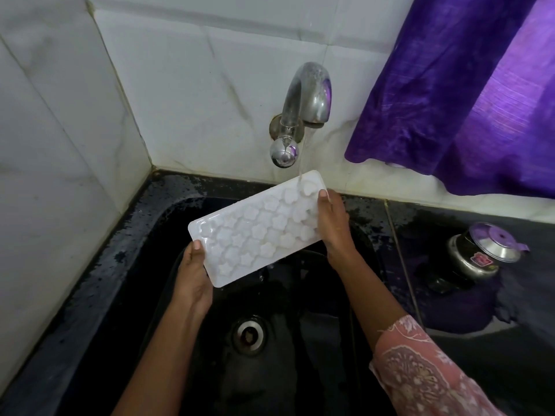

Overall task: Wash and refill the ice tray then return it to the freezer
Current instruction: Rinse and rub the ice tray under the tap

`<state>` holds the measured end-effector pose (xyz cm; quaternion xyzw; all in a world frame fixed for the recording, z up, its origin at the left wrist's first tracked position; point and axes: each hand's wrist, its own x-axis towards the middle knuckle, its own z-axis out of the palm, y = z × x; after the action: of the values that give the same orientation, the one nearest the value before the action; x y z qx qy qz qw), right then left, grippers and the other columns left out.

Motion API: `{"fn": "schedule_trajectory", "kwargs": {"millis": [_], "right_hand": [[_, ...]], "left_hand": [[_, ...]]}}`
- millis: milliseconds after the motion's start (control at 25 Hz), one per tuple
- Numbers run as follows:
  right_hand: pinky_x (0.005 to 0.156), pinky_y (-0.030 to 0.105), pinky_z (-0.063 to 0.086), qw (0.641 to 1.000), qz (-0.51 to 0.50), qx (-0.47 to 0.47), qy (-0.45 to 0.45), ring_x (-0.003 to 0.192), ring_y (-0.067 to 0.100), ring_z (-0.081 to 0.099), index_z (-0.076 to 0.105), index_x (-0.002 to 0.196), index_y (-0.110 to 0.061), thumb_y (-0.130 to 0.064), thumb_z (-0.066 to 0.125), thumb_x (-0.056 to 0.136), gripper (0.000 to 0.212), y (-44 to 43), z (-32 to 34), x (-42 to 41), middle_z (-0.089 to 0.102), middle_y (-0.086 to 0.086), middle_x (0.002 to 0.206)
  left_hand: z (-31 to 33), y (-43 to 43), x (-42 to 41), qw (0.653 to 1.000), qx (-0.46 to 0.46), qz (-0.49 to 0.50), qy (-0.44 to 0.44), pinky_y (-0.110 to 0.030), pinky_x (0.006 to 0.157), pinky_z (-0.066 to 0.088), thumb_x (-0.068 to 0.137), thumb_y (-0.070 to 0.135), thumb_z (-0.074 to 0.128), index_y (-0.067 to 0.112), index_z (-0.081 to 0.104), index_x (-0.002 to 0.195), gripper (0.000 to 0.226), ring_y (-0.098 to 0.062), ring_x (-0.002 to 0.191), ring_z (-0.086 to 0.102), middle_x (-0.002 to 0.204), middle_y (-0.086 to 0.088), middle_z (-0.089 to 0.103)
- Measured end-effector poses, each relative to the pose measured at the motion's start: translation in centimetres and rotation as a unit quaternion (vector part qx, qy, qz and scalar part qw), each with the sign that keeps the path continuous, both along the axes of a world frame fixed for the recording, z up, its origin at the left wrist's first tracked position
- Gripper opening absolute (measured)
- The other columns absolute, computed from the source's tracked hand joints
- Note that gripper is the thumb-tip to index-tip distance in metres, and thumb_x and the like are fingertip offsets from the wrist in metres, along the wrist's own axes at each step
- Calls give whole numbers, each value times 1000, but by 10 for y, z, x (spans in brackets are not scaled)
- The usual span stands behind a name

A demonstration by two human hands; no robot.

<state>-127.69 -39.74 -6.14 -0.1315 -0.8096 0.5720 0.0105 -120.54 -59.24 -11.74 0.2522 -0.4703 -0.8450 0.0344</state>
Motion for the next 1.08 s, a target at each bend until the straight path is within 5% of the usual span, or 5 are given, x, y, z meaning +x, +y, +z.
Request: {"fn": "schedule_trajectory", "kwargs": {"millis": [120,360,520,760,1080], "right_hand": [[81,32,52,976,4,-215,-44,102,17,61,51,120,-20,-50,26,98,45,2,3,12,62,3,117],[99,39,45,945,-27,-316,-81,109,23,61,51,127,-11,-66,43,82,72,-4,-12,30,62,9,120],[75,29,41,921,-3,-382,-81,79,17,49,58,91,-12,-18,43,94,16,1,-10,38,51,2,87],[52,25,45,922,31,-368,-114,74,19,56,43,111,-14,5,33,89,31,15,-18,49,54,10,103],[84,33,52,962,57,-247,-105,110,23,59,42,137,-13,10,36,86,56,38,-27,64,58,5,127]], "left_hand": [[2,-8,2,998,33,11,-45,-47,92,47,99,42,29,21,47,125,37,-20,101,60,119,-3,61],[7,-31,12,988,65,-70,-119,-42,90,40,91,66,13,21,58,113,67,-30,101,56,107,-11,62],[12,-39,16,983,134,-54,-109,-44,88,50,83,28,41,12,56,95,26,-36,100,56,106,-20,59],[11,-42,15,986,166,-11,-8,-28,72,57,61,11,41,1,57,101,44,-22,88,63,93,-12,68],[15,-29,15,996,45,-77,11,-25,59,57,88,5,34,14,61,112,37,-16,80,70,97,-5,72]]}}
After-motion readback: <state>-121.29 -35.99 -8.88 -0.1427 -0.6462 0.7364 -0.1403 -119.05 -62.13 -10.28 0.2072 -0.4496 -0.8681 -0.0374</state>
